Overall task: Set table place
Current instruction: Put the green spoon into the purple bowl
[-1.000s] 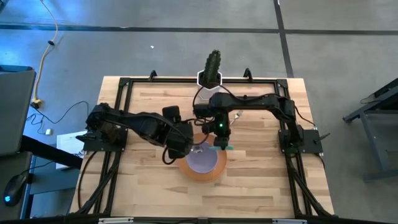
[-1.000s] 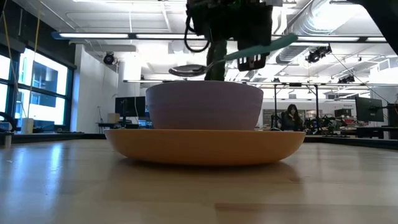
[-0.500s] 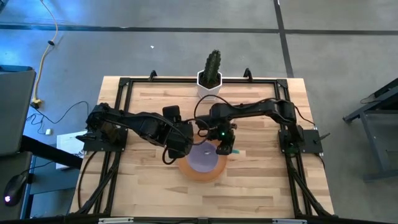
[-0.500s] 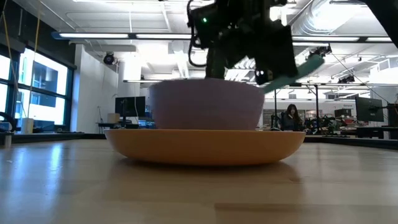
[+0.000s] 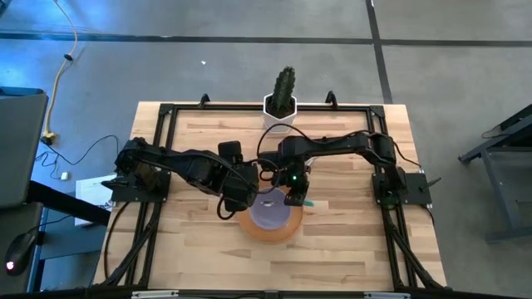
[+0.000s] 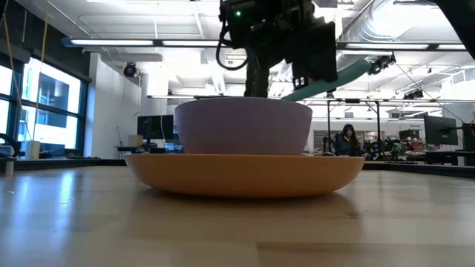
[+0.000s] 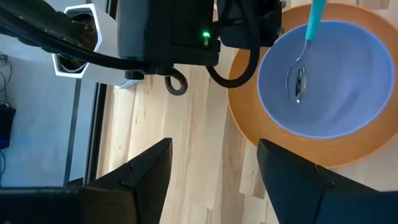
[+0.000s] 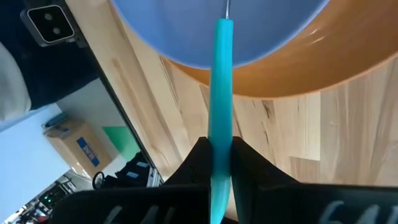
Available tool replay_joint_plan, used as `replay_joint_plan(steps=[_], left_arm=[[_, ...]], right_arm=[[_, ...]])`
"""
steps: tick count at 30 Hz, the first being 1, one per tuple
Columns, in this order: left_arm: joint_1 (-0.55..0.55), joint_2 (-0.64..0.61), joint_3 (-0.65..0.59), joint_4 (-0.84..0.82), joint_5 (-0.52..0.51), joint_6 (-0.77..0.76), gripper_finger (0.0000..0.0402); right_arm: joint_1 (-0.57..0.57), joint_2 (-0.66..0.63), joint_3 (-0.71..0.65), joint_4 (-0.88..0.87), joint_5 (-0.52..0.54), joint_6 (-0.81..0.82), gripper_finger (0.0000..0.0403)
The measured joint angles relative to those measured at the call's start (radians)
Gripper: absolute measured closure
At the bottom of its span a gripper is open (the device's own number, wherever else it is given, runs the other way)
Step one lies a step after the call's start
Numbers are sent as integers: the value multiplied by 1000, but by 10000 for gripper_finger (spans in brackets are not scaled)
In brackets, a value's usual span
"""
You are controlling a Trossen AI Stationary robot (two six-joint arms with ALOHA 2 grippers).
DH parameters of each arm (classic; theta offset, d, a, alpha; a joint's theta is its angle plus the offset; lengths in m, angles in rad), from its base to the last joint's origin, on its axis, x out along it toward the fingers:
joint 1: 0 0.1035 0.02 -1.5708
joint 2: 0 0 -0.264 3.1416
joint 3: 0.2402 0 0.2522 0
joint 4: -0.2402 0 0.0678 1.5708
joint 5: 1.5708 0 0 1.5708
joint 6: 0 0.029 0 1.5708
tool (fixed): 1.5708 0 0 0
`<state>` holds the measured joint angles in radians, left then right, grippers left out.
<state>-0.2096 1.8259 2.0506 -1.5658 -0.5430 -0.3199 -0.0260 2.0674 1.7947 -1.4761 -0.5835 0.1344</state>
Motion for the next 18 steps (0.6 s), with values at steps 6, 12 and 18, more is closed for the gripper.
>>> replay_joint_plan(steps=[6,12,18], left_arm=[[0,0,0,4,0,0,179],[0,0,0,5,0,0,179],[0,0,0,4,0,0,179]], right_arm=[[20,32,1,22,-34,-4,400],[29,58,1,37,-60,-19,399],[26,59,12,66,-22,-12,351]])
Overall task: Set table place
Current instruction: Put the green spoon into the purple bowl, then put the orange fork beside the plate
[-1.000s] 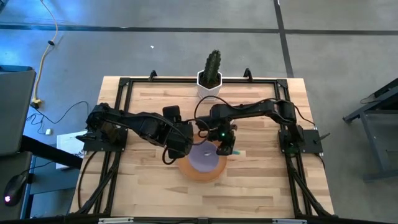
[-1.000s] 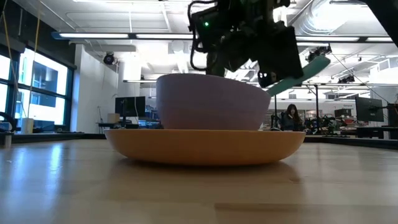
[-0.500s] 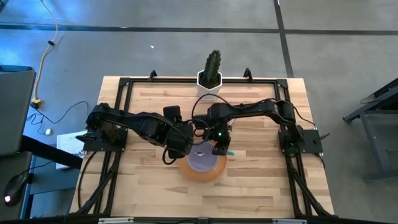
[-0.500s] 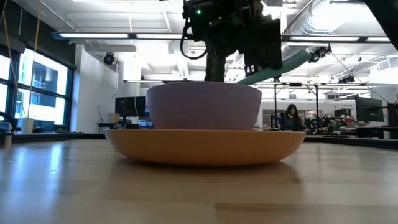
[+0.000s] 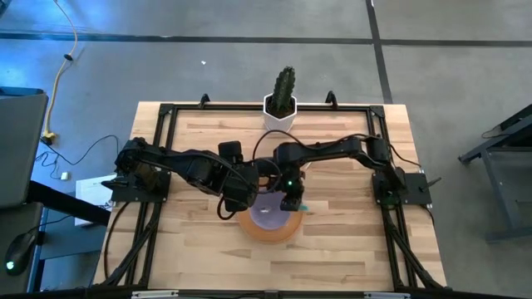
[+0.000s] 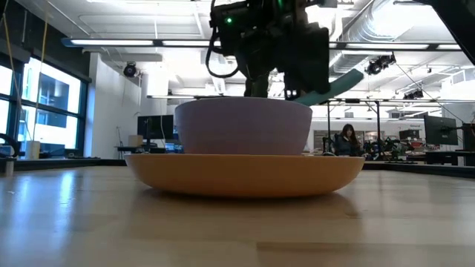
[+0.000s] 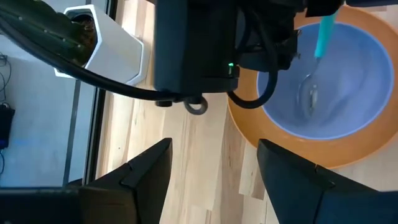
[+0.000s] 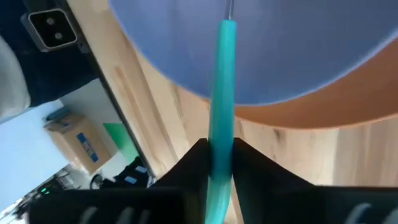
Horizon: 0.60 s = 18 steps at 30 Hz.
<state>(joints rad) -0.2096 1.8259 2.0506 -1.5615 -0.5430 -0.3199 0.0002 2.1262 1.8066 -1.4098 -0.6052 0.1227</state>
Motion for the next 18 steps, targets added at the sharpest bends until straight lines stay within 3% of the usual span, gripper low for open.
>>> replay_joint_plan(steps=[6,14,18], left_arm=[[0,0,0,0,4,0,179],[0,0,0,0,7,0,179],[0,0,0,0,7,-4,179]], right_arm=[[0,0,19,-2,15,-8,308],[-12,0,103,-32,30,-9,296],[-20,0,195,-92,144,-9,296]])
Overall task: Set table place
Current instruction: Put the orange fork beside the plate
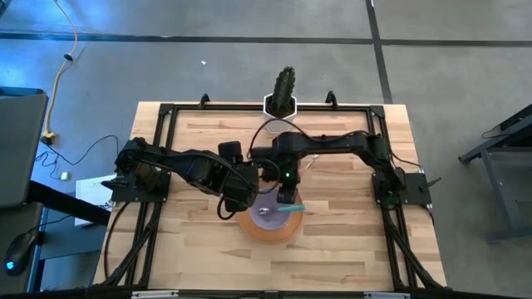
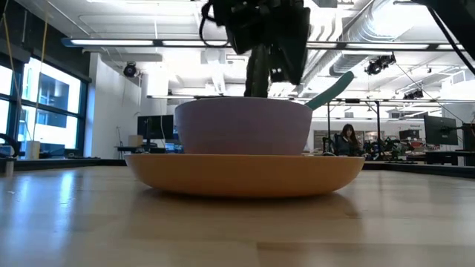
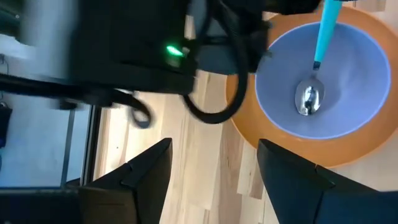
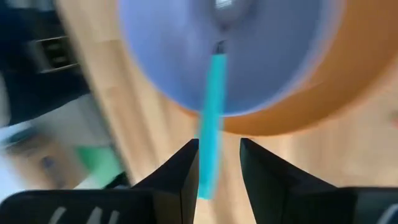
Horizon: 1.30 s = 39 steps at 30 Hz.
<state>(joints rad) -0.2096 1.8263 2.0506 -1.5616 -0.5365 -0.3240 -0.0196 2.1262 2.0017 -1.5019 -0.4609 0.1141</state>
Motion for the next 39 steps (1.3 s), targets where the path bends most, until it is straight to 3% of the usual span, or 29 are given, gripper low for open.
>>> replay_joint_plan(steps=[6,10,14,17,22,27,32,39], left_arm=[[0,0,0,0,-6,-25,179],[0,0,0,-7,-6,-39,179],[0,0,0,-9,-6,-44,179],[0,0,0,-9,-6,-27,179],[0,0,0,-9,-6,26,179],[0,-13,-32,-9,-7,74,179],[0,-75,-151,-10,-23,43,179],[1,-219,-381,46,-33,-76,179]], right_arm=[[0,-29,85,-61,385,99,295],[-4,-105,48,-59,529,228,295],[-3,-216,-77,-11,637,382,295],[-1,-337,-234,86,653,509,295],[1,-551,-589,458,652,735,295],[0,-654,-871,713,669,954,298],[-8,-666,-1031,855,674,1118,301],[-73,-666,-1115,984,646,1144,302]])
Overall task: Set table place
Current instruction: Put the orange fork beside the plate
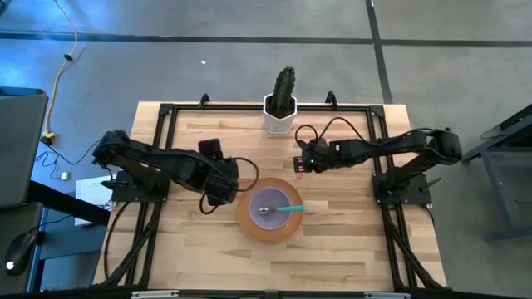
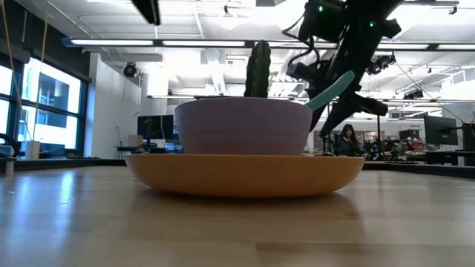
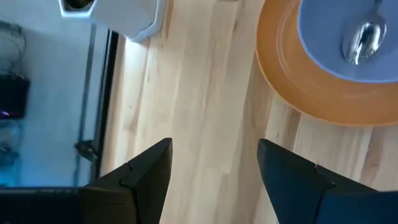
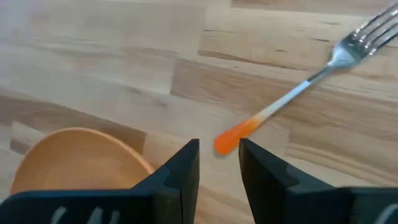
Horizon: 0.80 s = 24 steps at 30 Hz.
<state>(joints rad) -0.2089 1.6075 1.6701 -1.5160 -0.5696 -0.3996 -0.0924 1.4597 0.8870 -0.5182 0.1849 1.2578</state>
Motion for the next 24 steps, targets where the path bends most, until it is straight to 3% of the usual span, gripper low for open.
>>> replay_joint_plan(steps=[7,14,24], left_arm=[[27,-150,-216,199,-1,-82,179],[109,-219,-336,203,11,-155,179],[236,-338,-428,209,33,75,179]], right_arm=[[-54,0,-2,-66,-13,27,302],[-110,0,-2,-83,-36,30,302],[-104,17,-2,-91,25,288,302]])
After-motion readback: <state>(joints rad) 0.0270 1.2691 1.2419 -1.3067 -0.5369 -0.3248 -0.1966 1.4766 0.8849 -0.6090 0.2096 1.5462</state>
